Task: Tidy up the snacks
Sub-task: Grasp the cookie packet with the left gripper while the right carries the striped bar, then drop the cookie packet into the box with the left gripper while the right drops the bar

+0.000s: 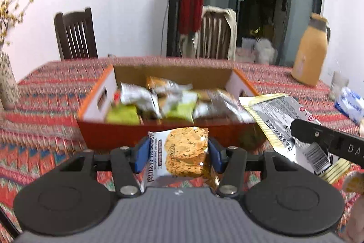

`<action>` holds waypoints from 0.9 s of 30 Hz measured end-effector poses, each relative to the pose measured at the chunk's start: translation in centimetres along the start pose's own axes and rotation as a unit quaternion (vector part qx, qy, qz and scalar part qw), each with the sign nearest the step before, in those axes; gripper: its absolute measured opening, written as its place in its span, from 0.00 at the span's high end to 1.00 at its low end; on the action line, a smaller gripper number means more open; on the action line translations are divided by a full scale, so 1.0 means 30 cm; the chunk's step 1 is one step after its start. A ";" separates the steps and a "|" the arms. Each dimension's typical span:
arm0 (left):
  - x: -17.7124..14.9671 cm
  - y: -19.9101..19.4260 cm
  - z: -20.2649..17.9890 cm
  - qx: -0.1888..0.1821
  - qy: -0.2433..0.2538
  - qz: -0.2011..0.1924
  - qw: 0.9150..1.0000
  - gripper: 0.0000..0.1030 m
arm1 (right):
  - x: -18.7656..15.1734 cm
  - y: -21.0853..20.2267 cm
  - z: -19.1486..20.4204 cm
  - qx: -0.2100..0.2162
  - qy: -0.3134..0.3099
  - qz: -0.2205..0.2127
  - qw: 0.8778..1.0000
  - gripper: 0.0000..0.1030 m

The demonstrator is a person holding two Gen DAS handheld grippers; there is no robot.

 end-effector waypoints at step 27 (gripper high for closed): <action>0.201 0.390 0.258 0.039 -0.064 -0.027 0.997 0.32 | 0.135 0.588 0.079 -0.040 -0.052 0.017 0.998 0.74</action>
Point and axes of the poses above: each gripper's, at about its wrist camera, not at the fingertips, and y roughly the way its jaws point, z to its left, x to its top, the point moved 5 cm from there along y, roughly the way its jaws point
